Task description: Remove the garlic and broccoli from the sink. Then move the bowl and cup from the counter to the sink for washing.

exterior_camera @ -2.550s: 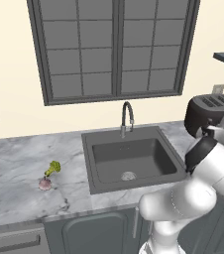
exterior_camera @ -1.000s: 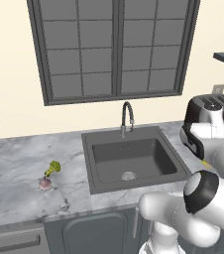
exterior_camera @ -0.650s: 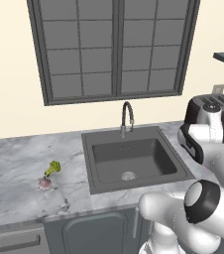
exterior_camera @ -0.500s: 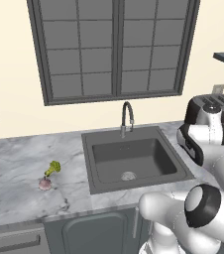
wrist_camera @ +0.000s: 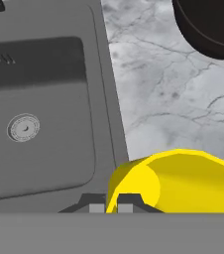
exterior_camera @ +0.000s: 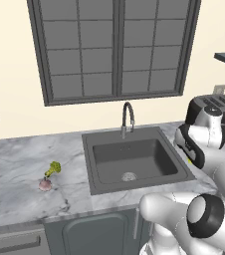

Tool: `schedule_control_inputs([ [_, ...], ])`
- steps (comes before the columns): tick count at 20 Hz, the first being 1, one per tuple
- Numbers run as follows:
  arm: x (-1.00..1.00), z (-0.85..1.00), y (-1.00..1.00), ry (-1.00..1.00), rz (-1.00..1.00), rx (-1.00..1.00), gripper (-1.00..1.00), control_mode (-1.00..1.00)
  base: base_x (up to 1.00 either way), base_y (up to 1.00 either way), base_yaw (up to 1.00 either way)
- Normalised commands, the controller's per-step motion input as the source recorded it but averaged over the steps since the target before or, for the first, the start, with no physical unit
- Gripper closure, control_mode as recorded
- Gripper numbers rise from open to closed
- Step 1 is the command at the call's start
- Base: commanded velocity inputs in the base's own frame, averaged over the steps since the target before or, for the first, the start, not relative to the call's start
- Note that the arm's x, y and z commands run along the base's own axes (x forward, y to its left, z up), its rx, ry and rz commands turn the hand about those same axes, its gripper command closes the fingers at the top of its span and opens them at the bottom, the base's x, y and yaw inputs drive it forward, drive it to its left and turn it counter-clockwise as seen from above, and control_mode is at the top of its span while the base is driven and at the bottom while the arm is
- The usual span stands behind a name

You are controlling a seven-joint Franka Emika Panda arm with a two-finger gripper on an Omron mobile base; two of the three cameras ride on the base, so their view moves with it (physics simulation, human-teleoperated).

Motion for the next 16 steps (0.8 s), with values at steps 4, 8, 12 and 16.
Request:
schedule_control_inputs([
  [4,0.03,0.0,0.25,0.0,0.13,0.04,1.0,-1.0,0.0,0.0,0.0],
  [8,0.02,0.0,0.26,-0.01,0.13,0.0,1.0,-1.0,0.0,0.0,0.0],
  [12,0.04,0.0,0.27,-0.02,0.13,0.0,1.0,-1.0,0.0,0.0,0.0],
  [16,0.1,0.0,0.28,0.0,0.13,0.0,1.0,-1.0,0.0,0.0,0.0],
])
